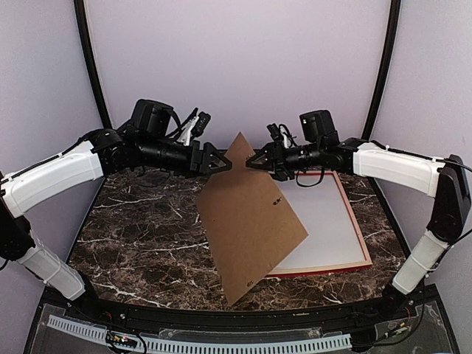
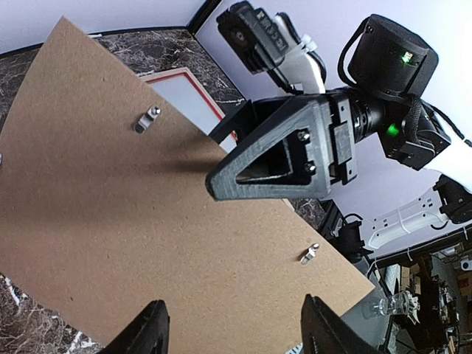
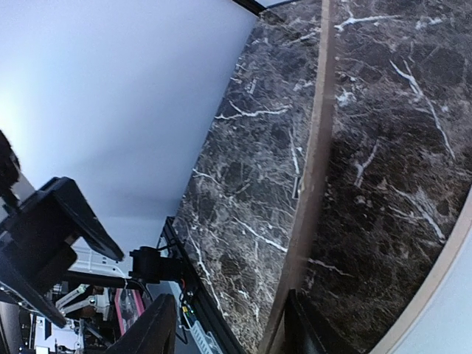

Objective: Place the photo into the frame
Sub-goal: Pick up the backboard from the center of the board, then pass from the right arm to the left

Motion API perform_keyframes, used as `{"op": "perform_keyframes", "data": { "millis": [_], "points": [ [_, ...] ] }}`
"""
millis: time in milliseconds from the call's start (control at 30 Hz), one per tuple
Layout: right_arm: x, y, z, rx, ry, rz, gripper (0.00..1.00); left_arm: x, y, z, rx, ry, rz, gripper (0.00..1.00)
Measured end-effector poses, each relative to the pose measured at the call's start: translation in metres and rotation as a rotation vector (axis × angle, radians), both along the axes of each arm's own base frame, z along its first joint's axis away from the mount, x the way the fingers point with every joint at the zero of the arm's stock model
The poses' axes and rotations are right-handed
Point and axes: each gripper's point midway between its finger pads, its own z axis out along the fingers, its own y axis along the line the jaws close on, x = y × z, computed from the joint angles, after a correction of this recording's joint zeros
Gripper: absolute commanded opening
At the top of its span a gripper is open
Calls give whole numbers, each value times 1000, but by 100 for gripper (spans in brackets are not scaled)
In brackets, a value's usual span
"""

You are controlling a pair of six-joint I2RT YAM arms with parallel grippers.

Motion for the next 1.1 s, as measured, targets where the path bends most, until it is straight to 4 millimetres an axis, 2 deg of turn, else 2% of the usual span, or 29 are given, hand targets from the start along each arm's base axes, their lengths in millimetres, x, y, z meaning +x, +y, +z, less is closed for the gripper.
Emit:
{"op": "perform_keyframes", "data": {
  "millis": [200,300,333,467,567,733,833,933,1100],
  "points": [
    [-3,-10,-33,-122,30,0,25,1,5,-3,18,-21,18,63],
    [-3,-11,-53,-171,52,6,4,0,12,-10,37,-24,35,64],
    [-2,-11,-60,-183,60,7,0,-1,14,-14,46,-22,41,64],
    [0,-11,-79,-202,90,12,0,-3,24,-30,83,-14,70,64],
    [1,-13,-84,-192,97,9,0,-4,31,-47,113,2,88,65],
    [6,-18,-88,-160,115,1,0,-5,54,-97,180,83,129,66],
    [8,-26,-91,-137,138,-11,0,-4,73,-130,209,148,169,68],
    [14,-37,-88,-113,154,-36,0,-6,92,-152,214,196,202,69],
    [32,-55,-63,-50,114,-98,0,-12,99,-163,162,211,203,71]
  ]
}}
